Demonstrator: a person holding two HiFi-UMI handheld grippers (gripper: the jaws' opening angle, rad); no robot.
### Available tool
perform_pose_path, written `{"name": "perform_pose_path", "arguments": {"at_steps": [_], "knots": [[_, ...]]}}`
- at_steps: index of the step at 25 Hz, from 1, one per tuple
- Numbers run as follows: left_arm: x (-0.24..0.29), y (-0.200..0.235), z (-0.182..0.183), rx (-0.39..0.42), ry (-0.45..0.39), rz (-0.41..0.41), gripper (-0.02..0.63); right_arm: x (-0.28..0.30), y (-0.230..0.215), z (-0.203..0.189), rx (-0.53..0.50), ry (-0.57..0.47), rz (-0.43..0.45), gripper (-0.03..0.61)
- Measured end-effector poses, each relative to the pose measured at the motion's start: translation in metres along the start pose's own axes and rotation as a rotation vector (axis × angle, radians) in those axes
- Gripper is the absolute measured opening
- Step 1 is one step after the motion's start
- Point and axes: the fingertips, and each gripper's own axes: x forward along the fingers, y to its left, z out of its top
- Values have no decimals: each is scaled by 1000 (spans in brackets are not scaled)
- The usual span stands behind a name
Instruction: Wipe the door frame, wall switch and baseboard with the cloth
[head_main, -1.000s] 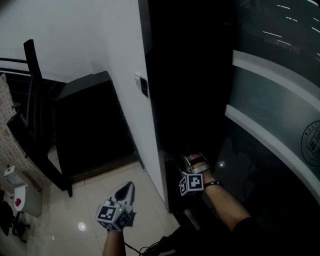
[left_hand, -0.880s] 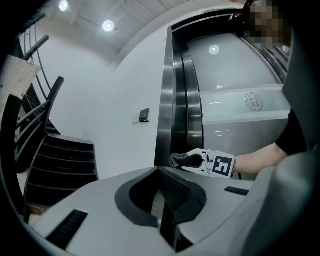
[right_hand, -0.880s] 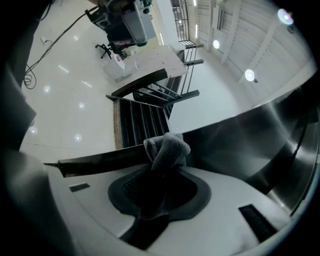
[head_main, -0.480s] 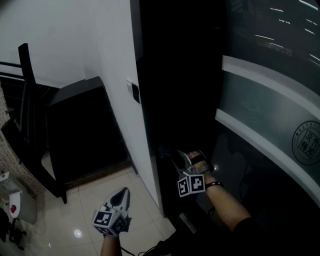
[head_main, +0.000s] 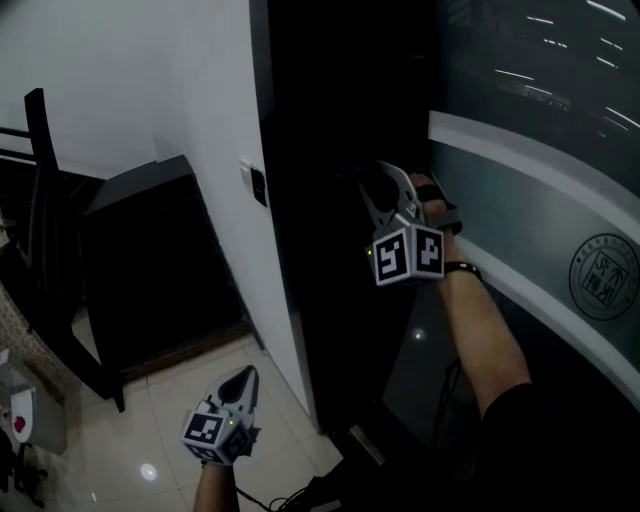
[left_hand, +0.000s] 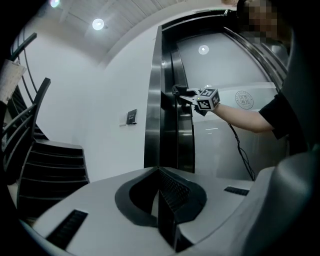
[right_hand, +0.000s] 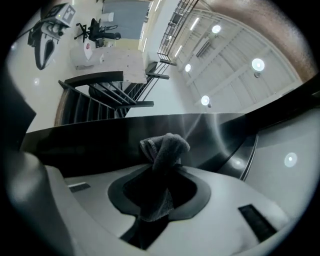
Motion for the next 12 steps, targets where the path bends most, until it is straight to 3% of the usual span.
{"name": "perform_pose_path", "arguments": {"at_steps": [6,12], "knots": [[0,2,-3,12,11,-9,-8,25,-12,-12,4,57,14,89],[-3,9,0,-16,3,9,-8,30,6,-22,-8,83,64,89]]}}
